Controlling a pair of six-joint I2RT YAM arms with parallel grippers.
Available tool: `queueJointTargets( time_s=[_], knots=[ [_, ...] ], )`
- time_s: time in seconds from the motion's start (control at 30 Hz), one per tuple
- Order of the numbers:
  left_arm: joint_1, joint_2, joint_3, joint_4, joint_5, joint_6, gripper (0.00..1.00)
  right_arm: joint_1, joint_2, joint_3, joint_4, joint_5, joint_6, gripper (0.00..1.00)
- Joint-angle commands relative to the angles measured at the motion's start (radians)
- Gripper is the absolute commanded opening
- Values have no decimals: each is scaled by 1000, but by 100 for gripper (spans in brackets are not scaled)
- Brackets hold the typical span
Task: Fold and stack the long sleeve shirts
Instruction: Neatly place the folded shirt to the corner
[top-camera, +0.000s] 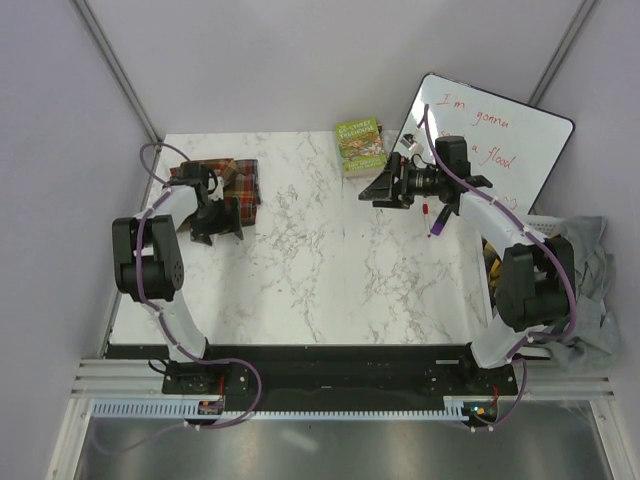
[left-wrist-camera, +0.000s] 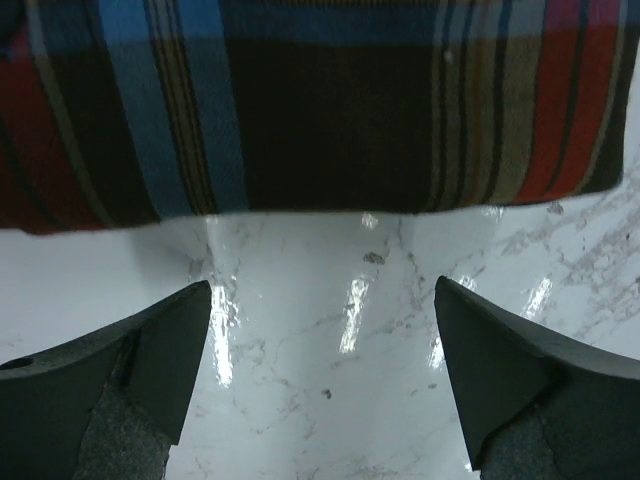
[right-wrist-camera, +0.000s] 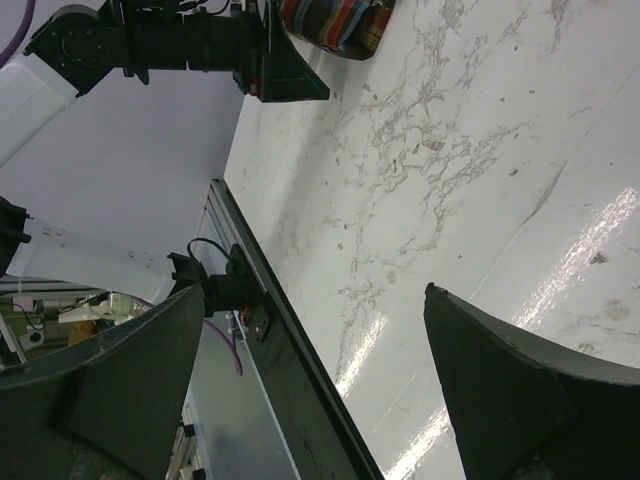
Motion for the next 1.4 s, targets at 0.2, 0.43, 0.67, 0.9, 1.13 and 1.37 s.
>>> queueJointTargets(
  time_s=[0.2,0.43,0.67,0.9,1.13,1.37],
  knots=[
    [24,224,284,85,-109,4,99,-33,4,13,-5,-36,-20,98],
    [60,326,432,84,-60,50,99,-48,32,12,-6,-39,-35,98],
    [66,413,574,82,-20,33,99,-48,53,20,-8,-36,-45,98],
    [73,380,631,66,-5,124,99,-49,36,46,-22,-25,-55,98],
    [8,14,544,-54,162,170,99,-50,-54,220,-320,223,-402,98],
    [-201,-292,425,-142,187,194,99,-68,-233,132,-385,485,-540,98]
  ],
)
